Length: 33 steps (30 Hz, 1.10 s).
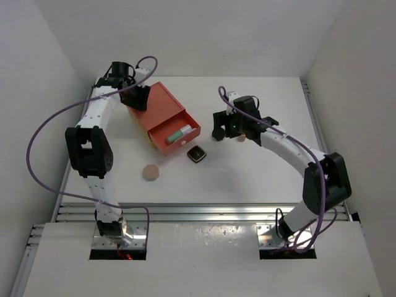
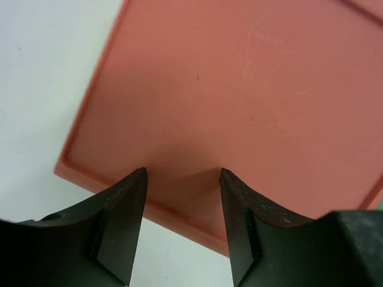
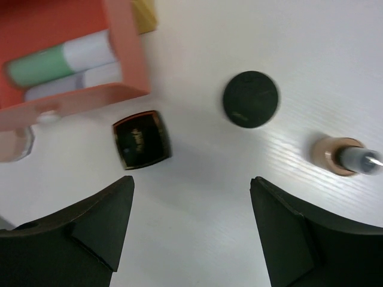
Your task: Organize the makeup
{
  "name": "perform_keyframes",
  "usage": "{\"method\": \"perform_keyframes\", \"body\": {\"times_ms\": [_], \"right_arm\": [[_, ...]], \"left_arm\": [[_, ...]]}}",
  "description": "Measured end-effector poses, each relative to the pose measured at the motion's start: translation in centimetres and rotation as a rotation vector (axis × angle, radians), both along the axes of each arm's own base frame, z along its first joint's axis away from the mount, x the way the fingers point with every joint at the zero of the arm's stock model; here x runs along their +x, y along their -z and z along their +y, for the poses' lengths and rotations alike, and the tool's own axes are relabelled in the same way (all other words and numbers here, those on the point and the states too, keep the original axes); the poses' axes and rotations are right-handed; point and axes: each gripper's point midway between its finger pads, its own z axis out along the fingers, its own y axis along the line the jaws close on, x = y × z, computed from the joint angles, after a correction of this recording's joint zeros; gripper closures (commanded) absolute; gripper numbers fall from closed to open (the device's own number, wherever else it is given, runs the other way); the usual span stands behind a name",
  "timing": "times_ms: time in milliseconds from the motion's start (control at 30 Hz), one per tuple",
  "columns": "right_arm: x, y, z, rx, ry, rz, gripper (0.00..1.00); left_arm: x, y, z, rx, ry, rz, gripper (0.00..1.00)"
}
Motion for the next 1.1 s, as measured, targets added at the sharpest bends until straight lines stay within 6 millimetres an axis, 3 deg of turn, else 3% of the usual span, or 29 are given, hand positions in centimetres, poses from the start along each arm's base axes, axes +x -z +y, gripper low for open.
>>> {"method": "perform_keyframes", "body": {"times_ms": [200, 333, 733, 933, 1067, 1100], "right_arm": [[2.8, -1.0, -5.7, -0.073, 0.183, -0.005, 0.2], [4.2, -0.5, -8.2, -0.136, 0.265, 0.002, 0.2], [4.9, 8.6, -9.6, -0.248, 0.319, 0.195, 0.2], [5.3, 10.2, -10.0, -0.278, 0.339, 0.215, 0.24], [5.6, 10.6, -10.6, -0.305, 0.355, 0.207, 0.36], [5.7, 10.7, -10.7, -0.311, 0.356, 0.202, 0.43]], "left_arm": [[1.2, 0.6, 0.0, -0.012, -0.003, -0.054, 0.42], [1.5, 0.6, -0.2, -0.026, -0.002, -0.089, 0.42], [1.6, 0.6, -0.1, -0.068, -0.003, -0.138, 0.43], [1.7, 0.6, -0.2, -0.079, 0.004, -0.148, 0.43], [1.8, 0.6, -0.2, -0.081, 0.006, -0.15, 0.43], [1.8, 0.6, -0.2, -0.081, 0.006, -0.151, 0.43]]}}
